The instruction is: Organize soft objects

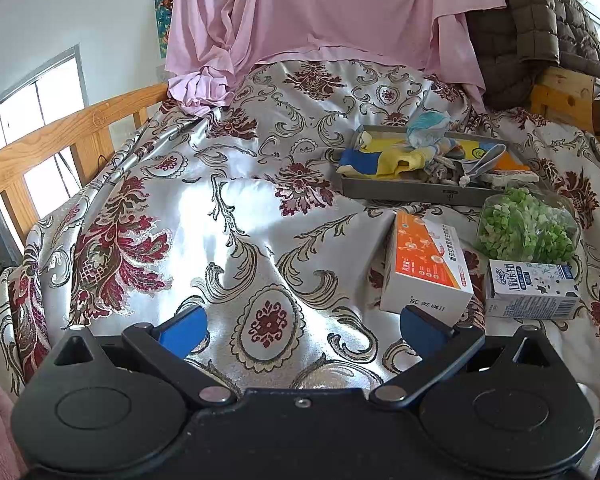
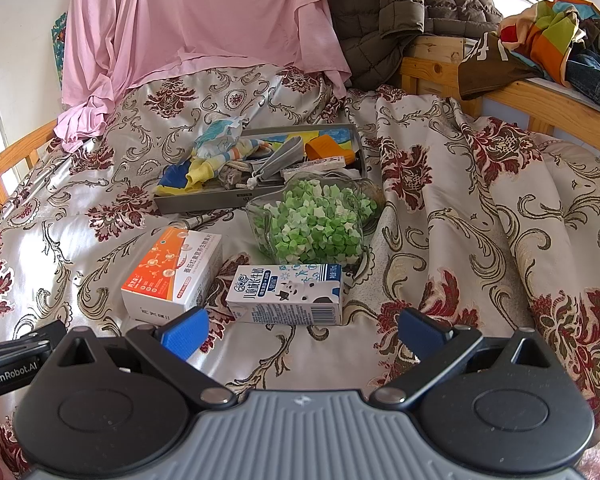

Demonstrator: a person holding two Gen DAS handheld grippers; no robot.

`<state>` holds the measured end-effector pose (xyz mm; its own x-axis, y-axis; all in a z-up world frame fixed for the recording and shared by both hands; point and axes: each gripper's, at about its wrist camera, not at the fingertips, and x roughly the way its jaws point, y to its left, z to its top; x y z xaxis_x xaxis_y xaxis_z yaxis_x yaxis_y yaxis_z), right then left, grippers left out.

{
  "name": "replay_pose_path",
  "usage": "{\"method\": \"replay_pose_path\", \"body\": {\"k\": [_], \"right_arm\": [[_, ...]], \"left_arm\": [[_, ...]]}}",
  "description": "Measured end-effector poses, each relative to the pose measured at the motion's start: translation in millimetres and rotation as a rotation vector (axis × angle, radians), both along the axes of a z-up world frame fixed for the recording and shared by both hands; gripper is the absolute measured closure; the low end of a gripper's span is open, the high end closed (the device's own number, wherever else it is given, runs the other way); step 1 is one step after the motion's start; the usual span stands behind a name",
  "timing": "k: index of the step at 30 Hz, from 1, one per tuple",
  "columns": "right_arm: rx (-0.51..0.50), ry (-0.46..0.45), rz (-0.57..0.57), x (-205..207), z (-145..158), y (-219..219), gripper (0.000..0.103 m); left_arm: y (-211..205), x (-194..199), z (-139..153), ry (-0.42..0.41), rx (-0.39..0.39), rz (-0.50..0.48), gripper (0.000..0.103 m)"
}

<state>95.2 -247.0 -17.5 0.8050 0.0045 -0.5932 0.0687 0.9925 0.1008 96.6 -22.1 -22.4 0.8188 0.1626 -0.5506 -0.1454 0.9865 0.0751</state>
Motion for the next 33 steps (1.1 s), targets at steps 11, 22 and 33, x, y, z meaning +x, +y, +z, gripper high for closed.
{"method": "replay_pose_path", "body": {"k": [11,22,33], "right_arm": [[0.000,0.000,0.000,0.1,0.1,0.2,0.000],[0.000,0.000,0.000,0.0,0.1,0.2,0.000],[0.000,0.000,0.000,0.0,-0.1,0.1,0.000]], "left_arm": [[0.3,-1.0,-0.1,0.001,0.000,0.000,0.001],[0.1,-0.2,0.2,0.003,0.001,0.002,0.001],[-0.6,-1.6,0.3,-0.002,0.000,-0.013,0.001]]}}
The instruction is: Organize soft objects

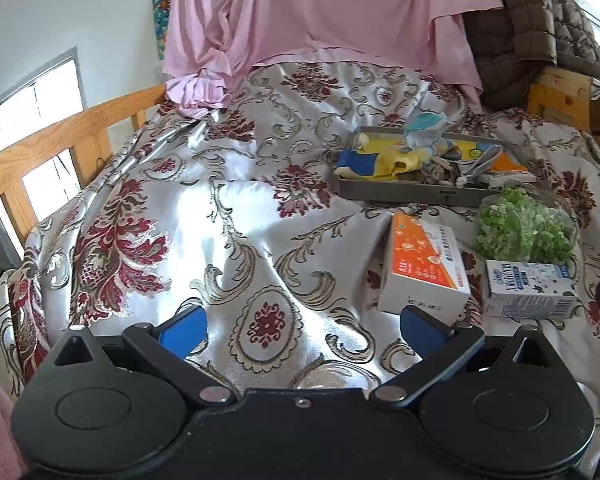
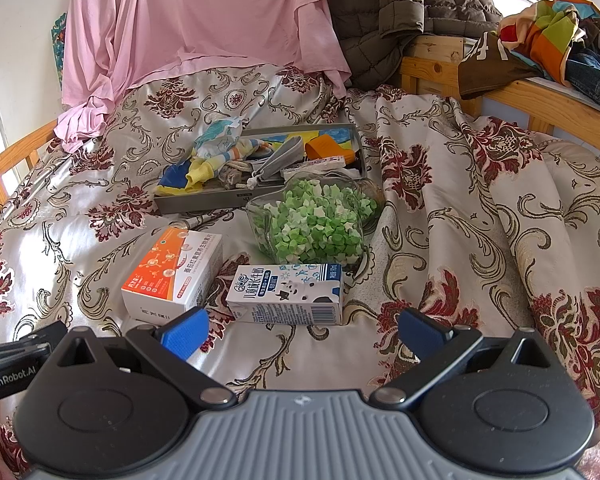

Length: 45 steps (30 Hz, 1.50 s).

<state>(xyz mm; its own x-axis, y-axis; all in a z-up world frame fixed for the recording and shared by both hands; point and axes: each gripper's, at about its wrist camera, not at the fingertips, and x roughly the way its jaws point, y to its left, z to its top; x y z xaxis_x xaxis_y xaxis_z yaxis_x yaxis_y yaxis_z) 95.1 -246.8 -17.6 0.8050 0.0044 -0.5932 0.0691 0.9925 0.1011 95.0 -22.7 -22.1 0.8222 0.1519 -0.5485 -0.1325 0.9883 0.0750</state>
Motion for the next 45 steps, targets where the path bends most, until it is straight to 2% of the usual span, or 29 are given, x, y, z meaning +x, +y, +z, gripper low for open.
{"method": "replay_pose_path", "body": {"k": [5,11,45], "right_arm": [[0.000,0.001,0.000,0,0,0,0.000],[0.000,0.000,0.000,0,0,0,0.000],[0.001,0.001,0.000,0,0,0,0.000]], "left_arm": [[1,-4,-2,0.000,0.007,-0.019,0.001],[3,-8,1,0.012,-0.026,-0.027,0.001],[1,-5,2,0.025,-0.022,-0.028,0.001]]}}
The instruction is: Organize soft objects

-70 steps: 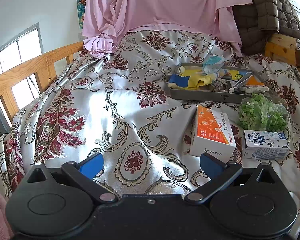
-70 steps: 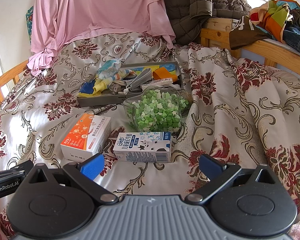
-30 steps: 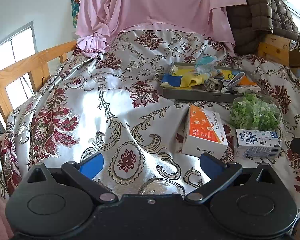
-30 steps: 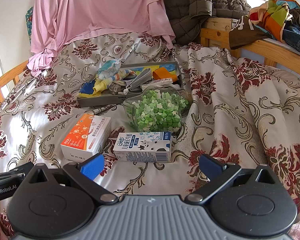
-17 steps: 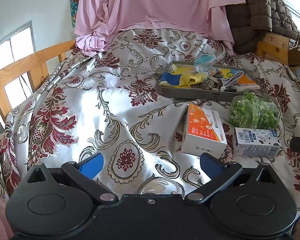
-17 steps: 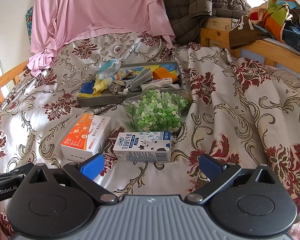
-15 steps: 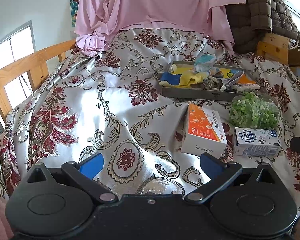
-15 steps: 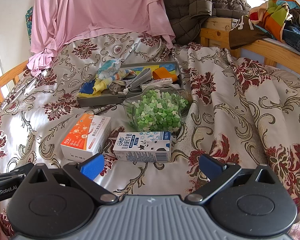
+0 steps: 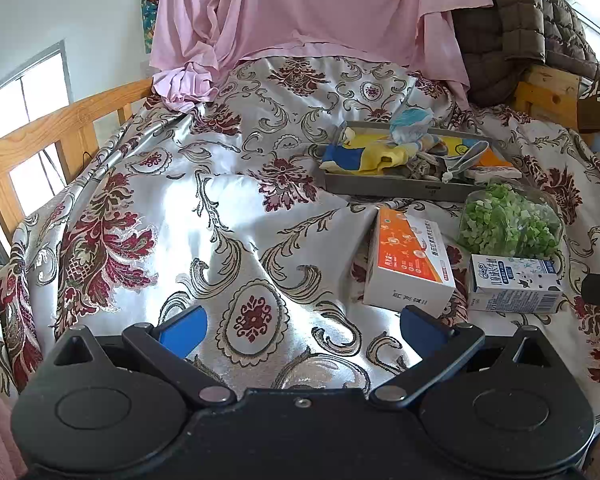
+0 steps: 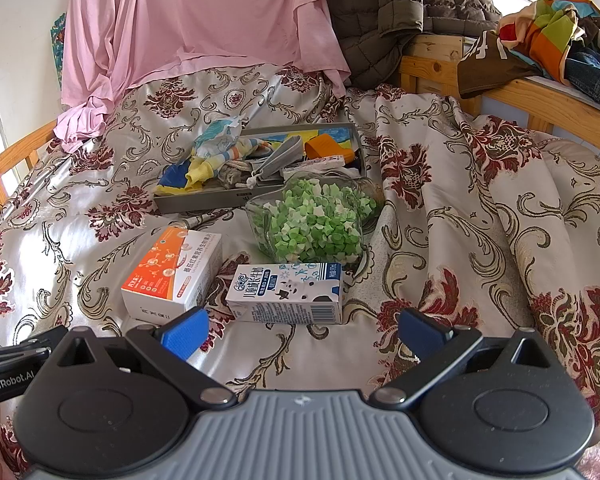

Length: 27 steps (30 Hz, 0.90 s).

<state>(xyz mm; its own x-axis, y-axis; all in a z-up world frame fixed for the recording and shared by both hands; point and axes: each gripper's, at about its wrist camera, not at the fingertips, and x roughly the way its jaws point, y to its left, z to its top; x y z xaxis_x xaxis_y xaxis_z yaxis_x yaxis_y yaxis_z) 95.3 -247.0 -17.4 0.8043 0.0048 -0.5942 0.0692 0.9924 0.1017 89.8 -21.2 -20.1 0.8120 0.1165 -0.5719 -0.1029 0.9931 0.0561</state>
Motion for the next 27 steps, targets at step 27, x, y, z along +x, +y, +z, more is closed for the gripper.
{"method": "replay_pose_path", "body": {"k": [27], "right_arm": [[0.000,0.001,0.000,-0.3,0.5,-0.3,0.000]], "left_arm": [[-0.9,3.1,0.6,0.001,-0.002,-0.003,0.001]]}}
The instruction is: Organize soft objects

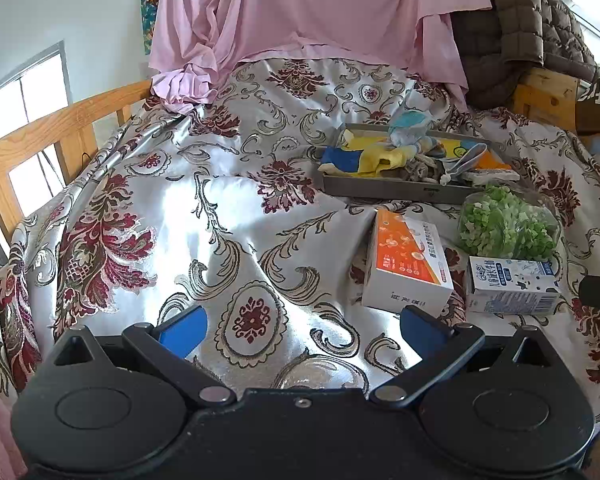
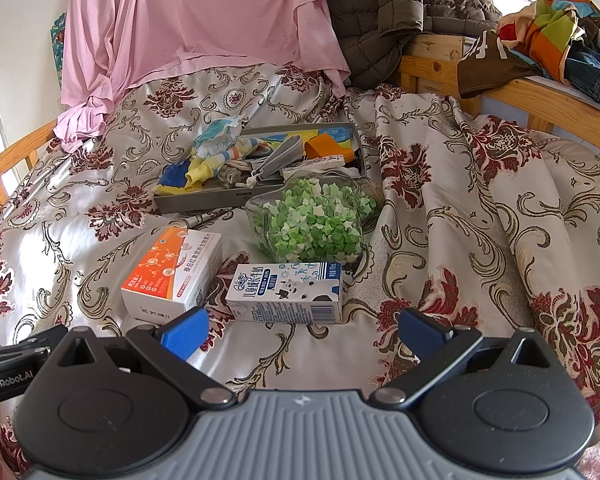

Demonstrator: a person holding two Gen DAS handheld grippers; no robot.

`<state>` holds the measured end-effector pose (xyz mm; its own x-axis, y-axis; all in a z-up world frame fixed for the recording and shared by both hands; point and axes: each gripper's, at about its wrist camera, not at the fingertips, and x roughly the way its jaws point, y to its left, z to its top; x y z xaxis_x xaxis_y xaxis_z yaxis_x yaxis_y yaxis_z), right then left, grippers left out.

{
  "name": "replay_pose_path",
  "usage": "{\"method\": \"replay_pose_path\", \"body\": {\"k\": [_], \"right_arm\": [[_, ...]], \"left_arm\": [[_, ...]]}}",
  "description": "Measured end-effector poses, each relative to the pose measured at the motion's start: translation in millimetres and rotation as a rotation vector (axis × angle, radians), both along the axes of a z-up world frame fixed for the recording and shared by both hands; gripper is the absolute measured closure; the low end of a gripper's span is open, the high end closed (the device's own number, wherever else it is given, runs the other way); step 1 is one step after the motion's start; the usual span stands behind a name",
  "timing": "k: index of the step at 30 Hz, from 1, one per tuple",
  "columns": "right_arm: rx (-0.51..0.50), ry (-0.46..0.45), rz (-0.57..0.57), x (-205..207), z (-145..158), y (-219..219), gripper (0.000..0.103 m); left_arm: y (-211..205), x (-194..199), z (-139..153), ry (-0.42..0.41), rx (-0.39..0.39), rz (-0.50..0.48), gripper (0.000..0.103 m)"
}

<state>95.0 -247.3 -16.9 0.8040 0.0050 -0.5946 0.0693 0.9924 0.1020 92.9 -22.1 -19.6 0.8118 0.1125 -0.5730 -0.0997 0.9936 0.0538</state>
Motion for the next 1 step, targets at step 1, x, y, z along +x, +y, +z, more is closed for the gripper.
{"method": "replay_pose_path", "body": {"k": [1], "right_arm": [[0.000,0.000,0.000,0.0,0.0,0.0,0.000]], "left_arm": [[-0.1,0.4,0.2,0.002,0.002,0.001,0.001]]}}
